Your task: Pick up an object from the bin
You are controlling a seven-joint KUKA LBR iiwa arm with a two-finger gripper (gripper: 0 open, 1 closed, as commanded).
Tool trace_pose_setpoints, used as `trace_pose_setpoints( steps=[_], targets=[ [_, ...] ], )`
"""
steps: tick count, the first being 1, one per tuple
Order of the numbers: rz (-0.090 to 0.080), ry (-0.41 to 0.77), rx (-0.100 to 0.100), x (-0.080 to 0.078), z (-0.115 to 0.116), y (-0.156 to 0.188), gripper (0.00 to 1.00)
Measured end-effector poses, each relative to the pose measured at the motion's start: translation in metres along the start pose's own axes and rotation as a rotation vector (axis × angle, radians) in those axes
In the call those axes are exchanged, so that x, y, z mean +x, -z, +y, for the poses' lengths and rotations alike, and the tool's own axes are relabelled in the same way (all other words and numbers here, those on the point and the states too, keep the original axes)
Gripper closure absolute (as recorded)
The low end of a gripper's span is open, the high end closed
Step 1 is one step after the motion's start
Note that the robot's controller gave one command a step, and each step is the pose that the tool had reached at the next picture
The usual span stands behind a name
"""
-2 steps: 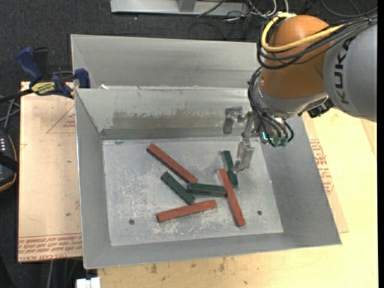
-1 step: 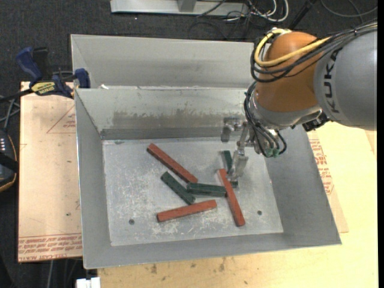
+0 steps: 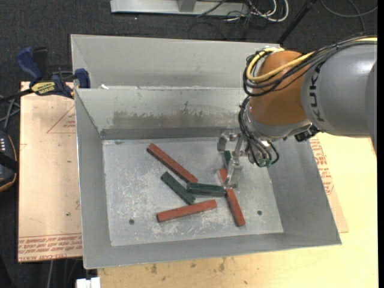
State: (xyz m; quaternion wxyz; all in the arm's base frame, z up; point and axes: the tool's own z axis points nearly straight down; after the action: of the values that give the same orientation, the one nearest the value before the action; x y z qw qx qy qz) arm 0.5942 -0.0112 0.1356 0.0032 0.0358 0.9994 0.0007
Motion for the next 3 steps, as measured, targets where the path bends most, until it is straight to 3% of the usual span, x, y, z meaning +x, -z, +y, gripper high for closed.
trace_pose_setpoints(
  steps=[1,3],
  targets=[
    [0.003,0.008,-0.001,0.0218,0.0379,-0.0643,1.00],
    [0.005,0.009,-0.001,0.0214,0.0377,-0.0641,1.00]
  ],
)
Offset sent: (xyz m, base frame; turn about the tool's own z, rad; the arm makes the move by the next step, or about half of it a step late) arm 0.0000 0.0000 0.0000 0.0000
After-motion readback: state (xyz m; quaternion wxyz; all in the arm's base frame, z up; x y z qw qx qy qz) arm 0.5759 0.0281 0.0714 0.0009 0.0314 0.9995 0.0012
